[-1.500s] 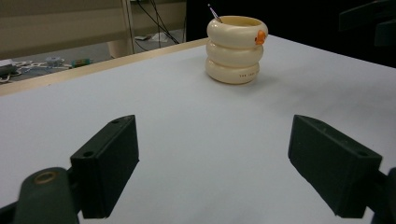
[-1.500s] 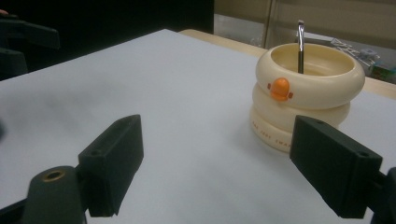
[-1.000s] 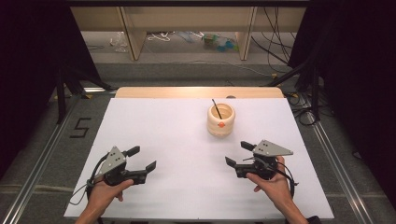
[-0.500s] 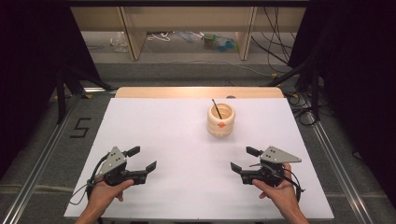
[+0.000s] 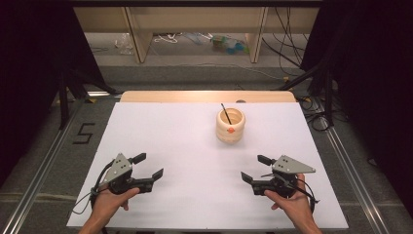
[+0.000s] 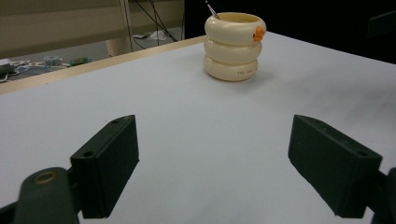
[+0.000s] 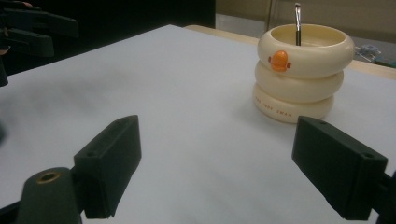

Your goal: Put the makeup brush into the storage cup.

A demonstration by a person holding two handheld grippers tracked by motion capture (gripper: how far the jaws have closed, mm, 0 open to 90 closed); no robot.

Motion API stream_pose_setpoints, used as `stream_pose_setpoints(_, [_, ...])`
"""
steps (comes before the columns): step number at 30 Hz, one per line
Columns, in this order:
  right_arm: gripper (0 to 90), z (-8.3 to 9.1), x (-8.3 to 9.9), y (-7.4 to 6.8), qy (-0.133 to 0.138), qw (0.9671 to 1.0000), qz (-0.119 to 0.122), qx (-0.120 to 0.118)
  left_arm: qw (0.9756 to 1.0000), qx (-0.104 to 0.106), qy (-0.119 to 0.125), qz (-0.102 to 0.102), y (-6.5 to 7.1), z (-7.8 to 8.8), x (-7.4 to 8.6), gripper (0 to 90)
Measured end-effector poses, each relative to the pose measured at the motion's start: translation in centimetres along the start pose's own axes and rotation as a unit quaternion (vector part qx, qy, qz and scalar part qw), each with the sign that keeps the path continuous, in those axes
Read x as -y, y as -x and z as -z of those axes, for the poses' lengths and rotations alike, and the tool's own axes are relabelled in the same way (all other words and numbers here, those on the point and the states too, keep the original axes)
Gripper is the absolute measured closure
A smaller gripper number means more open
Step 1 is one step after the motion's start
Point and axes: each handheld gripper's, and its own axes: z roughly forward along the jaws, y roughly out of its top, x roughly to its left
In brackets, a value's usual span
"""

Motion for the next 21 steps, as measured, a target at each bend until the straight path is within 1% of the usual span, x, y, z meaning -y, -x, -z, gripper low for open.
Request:
stream_pose_setpoints(2, [16.6, -0.01, 0.01, -0.01, -0.002, 1.0000, 0.001, 0.000, 1.0000, 0.000, 0.000, 0.000, -0.01, -0.01, -0.02, 16.3])
stream_pose_setpoints(3, [16.6, -0.07, 0.03, -0.04, 0.000, 1.0000, 0.001, 0.000, 1.0000, 0.000, 0.000, 0.006, 0.06, -0.03, 0.01, 16.2])
stream_pose_setpoints(4, [16.6, -0.13, 0.05, -0.07, 0.005, 1.0000, 0.003, 0.004, 1.0000, -0.001, -0.001, 0.002, 0.04, -0.02, 0.01, 16.3])
stream_pose_setpoints(6, [16.6, -0.14, 0.03, -0.10, 0.005, 1.0000, 0.004, 0.004, 1.0000, -0.001, 0.000, 0.002, 0.03, -0.01, 0.00, 16.3])
stream_pose_setpoints(7, [16.6, -0.14, 0.03, -0.10, 0.005, 1.0000, 0.004, 0.004, 1.0000, 0.000, 0.000, -0.001, -0.02, 0.01, -0.03, 16.3])
stream_pose_setpoints(8, [16.6, -0.09, 0.01, -0.10, -0.001, 1.0000, 0.005, 0.002, 1.0000, 0.000, 0.001, -0.001, -0.02, 0.00, -0.02, 16.2])
stream_pose_setpoints(9, [16.6, -0.19, 0.04, -0.14, 0.004, 1.0000, 0.003, 0.000, 1.0000, 0.000, 0.000, -0.001, -0.01, 0.03, -0.02, 16.3])
stream_pose_setpoints(11, [16.6, -0.15, 0.01, -0.13, 0.002, 1.0000, 0.006, 0.001, 1.0000, 0.002, 0.002, 0.000, -0.02, -0.02, 0.01, 16.2])
stream_pose_setpoints(12, [16.6, -0.19, 0.01, -0.19, 0.004, 1.0000, 0.002, -0.002, 1.0000, 0.001, 0.001, 0.000, -0.01, -0.01, 0.00, 16.3])
stream_pose_setpoints(13, [16.6, -0.20, 0.01, -0.19, 0.005, 1.0000, 0.004, -0.001, 1.0000, 0.002, 0.002, 0.000, -0.02, -0.03, 0.00, 16.2])
stream_pose_setpoints(19, [16.7, -0.19, 0.00, -0.16, 0.004, 1.0000, 0.005, -0.003, 1.0000, -0.001, -0.001, -0.001, -0.01, 0.00, -0.01, 16.2])
stream_pose_setpoints(20, [16.7, -0.12, -0.03, -0.16, 0.000, 1.0000, 0.007, 0.001, 1.0000, -0.001, -0.001, -0.001, 0.00, 0.01, 0.00, 16.3])
stream_pose_setpoints(21, [16.7, -0.24, -0.01, -0.22, 0.005, 1.0000, 0.005, 0.001, 1.0000, -0.001, -0.001, -0.001, 0.00, 0.01, 0.00, 16.3])
